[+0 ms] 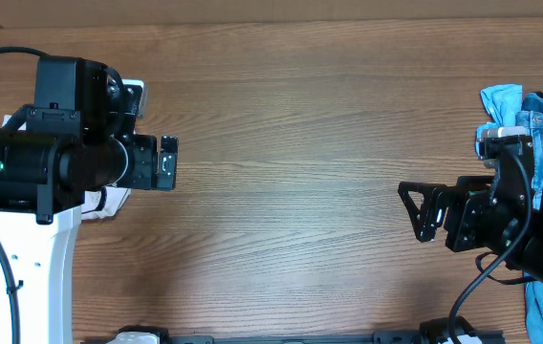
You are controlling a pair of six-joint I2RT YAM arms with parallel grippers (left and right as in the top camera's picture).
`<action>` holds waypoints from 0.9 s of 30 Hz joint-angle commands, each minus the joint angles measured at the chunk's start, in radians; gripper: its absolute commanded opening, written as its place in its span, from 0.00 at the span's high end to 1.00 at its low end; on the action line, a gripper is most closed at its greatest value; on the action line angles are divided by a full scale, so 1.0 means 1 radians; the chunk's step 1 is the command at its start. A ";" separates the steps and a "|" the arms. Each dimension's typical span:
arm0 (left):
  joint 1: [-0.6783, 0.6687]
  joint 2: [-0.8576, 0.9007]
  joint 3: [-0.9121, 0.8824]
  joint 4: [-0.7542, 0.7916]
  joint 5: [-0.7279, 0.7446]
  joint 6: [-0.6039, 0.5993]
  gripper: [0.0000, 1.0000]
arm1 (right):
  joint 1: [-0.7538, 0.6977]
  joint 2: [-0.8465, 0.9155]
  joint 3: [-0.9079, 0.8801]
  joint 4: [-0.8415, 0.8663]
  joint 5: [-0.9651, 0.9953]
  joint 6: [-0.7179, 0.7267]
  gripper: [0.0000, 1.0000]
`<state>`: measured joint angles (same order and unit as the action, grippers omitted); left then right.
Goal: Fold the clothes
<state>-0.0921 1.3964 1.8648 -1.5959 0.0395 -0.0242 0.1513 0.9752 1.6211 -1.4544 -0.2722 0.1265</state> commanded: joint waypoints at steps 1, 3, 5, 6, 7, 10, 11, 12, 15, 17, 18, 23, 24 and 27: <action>-0.008 0.004 -0.003 0.003 -0.006 -0.017 0.00 | -0.002 -0.003 0.003 0.001 0.010 -0.003 0.00; -0.008 0.005 -0.003 0.003 -0.006 -0.017 0.00 | -0.002 -0.003 0.003 0.001 0.010 -0.004 0.00; -0.008 0.005 -0.003 0.003 -0.006 -0.017 0.00 | -0.002 -0.004 0.002 0.001 0.010 -0.004 0.00; -0.008 0.005 -0.003 0.003 -0.006 -0.017 0.00 | -0.002 -0.007 0.002 0.001 0.010 -0.003 0.00; -0.008 0.005 -0.003 0.003 -0.006 -0.017 0.00 | -0.002 -0.013 0.002 0.001 0.010 -0.004 0.00; -0.008 0.005 -0.003 0.003 -0.006 -0.017 0.00 | -0.002 -0.046 -0.003 0.002 0.011 -0.004 0.00; -0.008 0.005 -0.003 0.003 -0.006 -0.017 0.00 | -0.002 -0.059 -0.011 0.011 0.023 -0.005 0.00; -0.008 0.005 -0.003 0.003 -0.006 -0.017 0.00 | -0.002 -0.075 -0.026 0.024 0.067 -0.007 0.00; -0.008 0.005 -0.003 0.003 -0.006 -0.017 0.00 | -0.006 -0.149 -0.141 0.189 0.128 -0.008 0.00; -0.008 0.005 -0.003 0.003 -0.006 -0.017 0.00 | -0.016 -0.216 -0.274 0.327 0.142 -0.008 0.00; -0.008 0.005 -0.003 0.003 -0.006 -0.017 0.00 | -0.020 -0.253 -0.353 0.391 0.142 -0.008 0.00; -0.008 0.005 -0.003 0.003 -0.006 -0.017 0.00 | -0.025 -0.467 -0.790 0.618 0.140 0.004 0.00; -0.008 0.004 -0.003 0.003 -0.006 -0.017 0.00 | -0.025 -0.503 -0.850 0.624 0.140 0.003 0.00; -0.008 0.004 -0.003 0.003 -0.006 -0.017 0.00 | -0.025 -0.618 -1.010 0.649 0.141 0.003 0.00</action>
<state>-0.0921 1.3964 1.8629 -1.5936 0.0395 -0.0242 0.1310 0.4683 0.7334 -0.8402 -0.1459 0.1276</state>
